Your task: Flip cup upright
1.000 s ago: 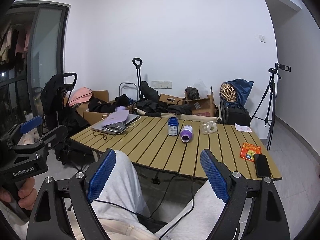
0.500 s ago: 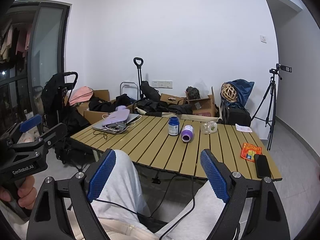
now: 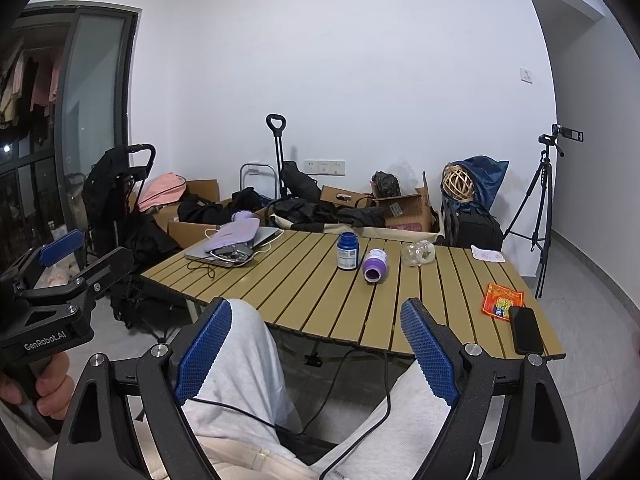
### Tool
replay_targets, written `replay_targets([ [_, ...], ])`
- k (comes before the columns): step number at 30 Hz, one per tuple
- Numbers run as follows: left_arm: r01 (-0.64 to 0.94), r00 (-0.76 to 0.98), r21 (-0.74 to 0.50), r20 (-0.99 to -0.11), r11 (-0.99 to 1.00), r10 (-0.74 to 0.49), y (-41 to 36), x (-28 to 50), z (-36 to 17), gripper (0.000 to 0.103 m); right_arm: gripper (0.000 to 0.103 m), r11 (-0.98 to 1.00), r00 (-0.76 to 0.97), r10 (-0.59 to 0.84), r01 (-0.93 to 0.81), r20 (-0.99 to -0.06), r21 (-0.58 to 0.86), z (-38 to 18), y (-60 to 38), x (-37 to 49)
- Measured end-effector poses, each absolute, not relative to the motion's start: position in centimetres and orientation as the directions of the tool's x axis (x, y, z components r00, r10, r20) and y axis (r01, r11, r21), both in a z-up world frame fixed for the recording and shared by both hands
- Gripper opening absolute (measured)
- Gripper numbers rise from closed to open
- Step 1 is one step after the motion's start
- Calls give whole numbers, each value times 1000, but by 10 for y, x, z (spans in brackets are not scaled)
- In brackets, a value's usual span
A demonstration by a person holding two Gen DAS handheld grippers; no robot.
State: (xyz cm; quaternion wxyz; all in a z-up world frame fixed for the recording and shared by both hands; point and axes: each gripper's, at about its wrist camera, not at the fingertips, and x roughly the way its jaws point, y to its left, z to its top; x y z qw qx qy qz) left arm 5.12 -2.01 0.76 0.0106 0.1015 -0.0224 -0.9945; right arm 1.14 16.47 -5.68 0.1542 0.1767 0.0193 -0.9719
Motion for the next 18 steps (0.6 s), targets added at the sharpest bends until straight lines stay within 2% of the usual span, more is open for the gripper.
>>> replay_targets([
  [18, 16, -978, 42, -205, -999, -25, -21, 49, 6, 103, 90, -953, -886, -292, 303, -360, 25, -57, 167, 7],
])
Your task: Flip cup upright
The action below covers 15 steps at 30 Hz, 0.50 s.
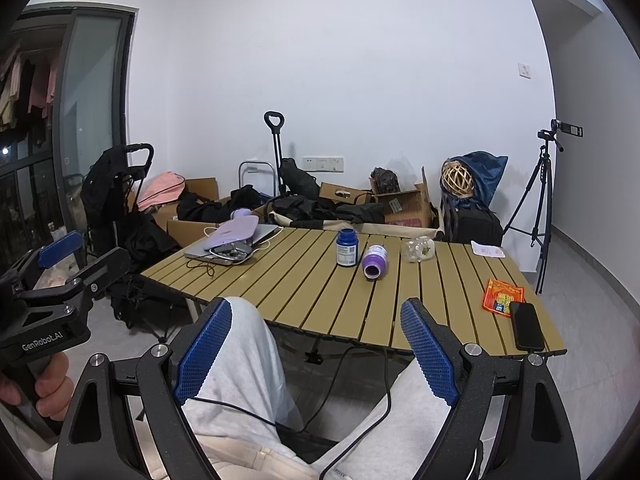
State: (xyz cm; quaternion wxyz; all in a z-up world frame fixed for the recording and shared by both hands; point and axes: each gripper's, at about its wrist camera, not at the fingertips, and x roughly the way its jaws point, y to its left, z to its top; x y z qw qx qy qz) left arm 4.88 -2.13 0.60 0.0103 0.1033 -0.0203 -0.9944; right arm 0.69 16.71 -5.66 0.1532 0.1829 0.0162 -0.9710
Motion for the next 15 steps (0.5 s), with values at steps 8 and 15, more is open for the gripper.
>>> replay_targets([
  [8, 17, -979, 43, -203, -999, -25, -21, 49, 6, 103, 90, -952, -886, -292, 304, -360, 25, -57, 167, 7],
  [15, 8, -979, 47, -202, -999, -17, -20, 49, 6, 103, 90, -951, -884, -296, 308, -361, 25, -58, 166, 7],
])
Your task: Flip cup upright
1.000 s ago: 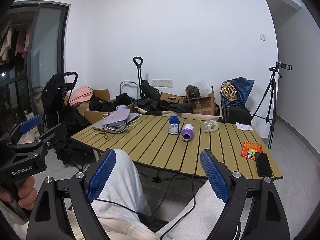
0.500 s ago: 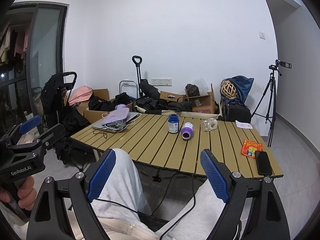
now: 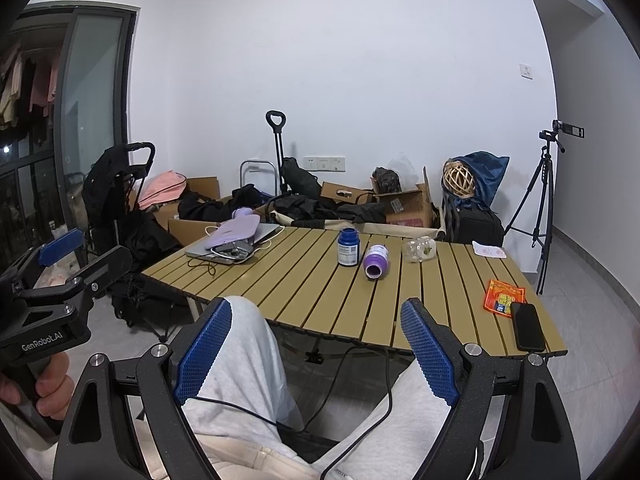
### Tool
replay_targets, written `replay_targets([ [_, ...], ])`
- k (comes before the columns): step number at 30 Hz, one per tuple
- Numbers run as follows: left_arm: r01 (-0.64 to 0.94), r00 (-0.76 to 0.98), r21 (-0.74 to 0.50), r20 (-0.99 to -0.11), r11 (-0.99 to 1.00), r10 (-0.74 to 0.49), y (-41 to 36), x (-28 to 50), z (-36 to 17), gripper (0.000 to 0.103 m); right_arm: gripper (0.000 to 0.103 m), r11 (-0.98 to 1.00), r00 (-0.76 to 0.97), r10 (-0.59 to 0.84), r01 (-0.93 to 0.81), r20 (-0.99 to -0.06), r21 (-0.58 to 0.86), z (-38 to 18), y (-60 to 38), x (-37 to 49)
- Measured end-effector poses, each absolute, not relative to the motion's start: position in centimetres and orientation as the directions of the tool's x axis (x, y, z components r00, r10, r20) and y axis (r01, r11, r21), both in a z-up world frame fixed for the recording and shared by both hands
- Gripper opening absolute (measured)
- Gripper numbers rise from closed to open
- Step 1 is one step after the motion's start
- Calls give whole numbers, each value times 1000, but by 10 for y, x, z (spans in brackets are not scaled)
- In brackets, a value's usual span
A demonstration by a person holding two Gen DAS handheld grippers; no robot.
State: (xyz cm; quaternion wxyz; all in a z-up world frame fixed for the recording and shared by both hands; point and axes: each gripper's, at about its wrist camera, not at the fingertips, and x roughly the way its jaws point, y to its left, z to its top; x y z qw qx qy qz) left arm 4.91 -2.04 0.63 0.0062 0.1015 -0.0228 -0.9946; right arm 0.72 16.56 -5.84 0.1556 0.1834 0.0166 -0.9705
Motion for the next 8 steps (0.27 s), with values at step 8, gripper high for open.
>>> replay_targets([
  [8, 9, -980, 49, -200, -999, -19, -21, 51, 7, 103, 90, -950, -885, -297, 310, -360, 21, -59, 166, 8],
])
